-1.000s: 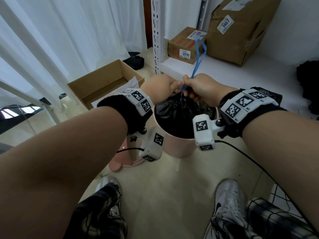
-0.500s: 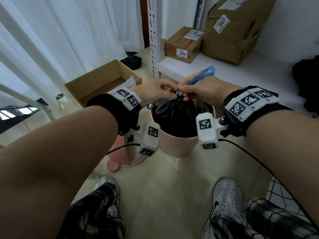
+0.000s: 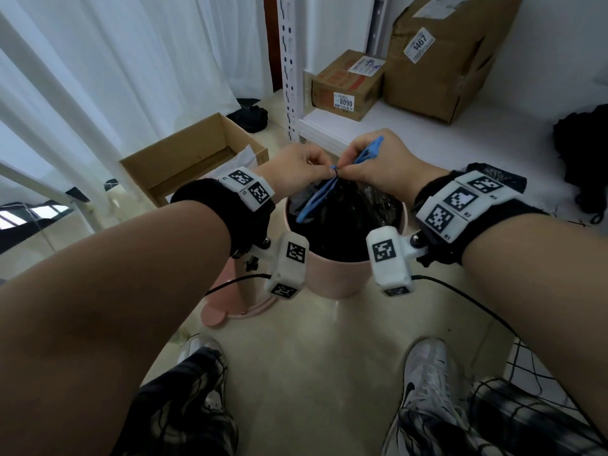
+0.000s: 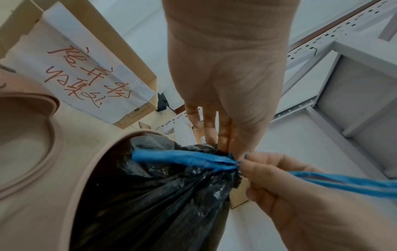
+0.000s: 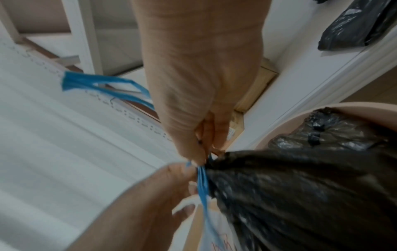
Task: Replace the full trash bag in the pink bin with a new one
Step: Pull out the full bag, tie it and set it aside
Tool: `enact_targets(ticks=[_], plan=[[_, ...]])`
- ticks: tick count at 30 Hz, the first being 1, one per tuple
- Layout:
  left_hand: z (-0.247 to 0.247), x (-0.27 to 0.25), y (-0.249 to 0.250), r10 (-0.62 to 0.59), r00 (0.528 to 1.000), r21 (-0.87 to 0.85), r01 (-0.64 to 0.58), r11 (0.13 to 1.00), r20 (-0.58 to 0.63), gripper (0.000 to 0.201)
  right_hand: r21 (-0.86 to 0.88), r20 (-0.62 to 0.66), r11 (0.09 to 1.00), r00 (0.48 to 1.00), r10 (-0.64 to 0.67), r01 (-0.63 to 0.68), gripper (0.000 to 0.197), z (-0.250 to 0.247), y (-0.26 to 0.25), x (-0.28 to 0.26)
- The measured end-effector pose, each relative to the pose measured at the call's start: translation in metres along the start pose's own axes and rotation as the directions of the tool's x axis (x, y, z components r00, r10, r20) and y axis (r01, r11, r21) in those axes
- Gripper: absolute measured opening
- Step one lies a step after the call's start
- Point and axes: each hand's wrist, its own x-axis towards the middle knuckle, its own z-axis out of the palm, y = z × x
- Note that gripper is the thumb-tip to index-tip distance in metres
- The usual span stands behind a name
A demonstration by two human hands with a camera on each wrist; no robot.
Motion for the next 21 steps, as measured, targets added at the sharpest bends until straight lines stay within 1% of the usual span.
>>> enact_targets(ticks=[1, 3, 5, 7, 8, 9, 10, 12, 13, 15, 17, 18, 20, 21], plan=[[0.001, 0.000, 0.000, -0.001, 1.000, -0.029, 0.000, 1.000, -0.008, 0.022, -0.052, -0.065, 0.998, 0.997, -0.031, 0.027, 0.009, 0.004, 0.000, 0.001], [0.002, 0.000, 0.002, 0.002, 1.000, -0.063, -0.004, 0.998, -0.023, 0.020, -0.091, -0.178, 0.994, 0.981, -0.078, 0.063, 0.019, 0.009, 0.000, 0.002], [0.000, 0.000, 0.002, 0.003, 0.999, -0.125, -0.009, 0.992, -0.045, 0.017, -0.099, -0.203, 0.991, 0.973, -0.109, 0.091, 0.021, 0.009, 0.001, 0.004], [-0.003, 0.000, 0.000, 0.005, 1.000, -0.246, -0.010, 0.969, -0.020, 0.006, -0.103, -0.200, 0.990, 0.973, -0.114, 0.095, 0.016, 0.008, 0.003, 0.006], [-0.005, 0.000, 0.000, 0.018, 1.000, -0.264, -0.017, 0.964, 0.002, 0.008, -0.102, -0.197, 0.991, 0.974, -0.111, 0.092, 0.015, 0.007, 0.005, 0.006], [-0.005, 0.000, -0.001, 0.032, 0.999, -0.246, -0.024, 0.969, 0.027, 0.016, -0.108, -0.190, 0.990, 0.975, -0.111, 0.092, 0.016, 0.007, 0.006, 0.006], [-0.005, 0.000, -0.002, 0.048, 0.998, -0.213, -0.037, 0.976, 0.044, 0.016, -0.120, -0.180, 0.989, 0.978, -0.109, 0.088, 0.017, 0.007, 0.006, 0.005], [-0.006, 0.001, 0.000, 0.049, 0.998, -0.125, -0.043, 0.991, 0.044, 0.008, -0.136, -0.155, 0.987, 0.983, -0.103, 0.082, 0.019, 0.005, 0.008, 0.005], [-0.007, 0.002, 0.001, 0.050, 0.998, -0.059, -0.048, 0.997, 0.028, 0.011, -0.135, -0.134, 0.987, 0.986, -0.102, 0.084, 0.020, 0.003, 0.008, 0.004], [-0.006, 0.004, 0.004, 0.100, 0.995, 0.171, -0.097, 0.981, -0.007, 0.012, -0.090, -0.100, 0.993, 0.992, -0.081, 0.073, 0.018, -0.001, 0.009, 0.005], [-0.007, 0.003, 0.006, 0.198, 0.980, 0.406, -0.183, 0.895, 0.005, 0.013, -0.089, -0.096, 0.996, 0.995, -0.038, 0.029, 0.011, -0.007, 0.014, 0.005], [-0.009, 0.001, 0.004, 0.224, 0.974, 0.488, -0.214, 0.846, 0.038, 0.015, -0.131, -0.098, 0.991, 0.995, -0.021, 0.008, 0.010, -0.009, 0.016, 0.002], [-0.014, -0.003, -0.003, 0.212, 0.969, 0.605, -0.243, 0.758, 0.124, 0.017, -0.267, -0.098, 0.964, 0.995, -0.011, -0.016, 0.010, -0.014, 0.027, -0.006], [-0.018, -0.006, -0.007, 0.189, 0.971, 0.648, -0.239, 0.724, 0.147, 0.019, -0.340, -0.097, 0.940, 0.995, 0.007, -0.040, 0.011, -0.016, 0.034, -0.011]])
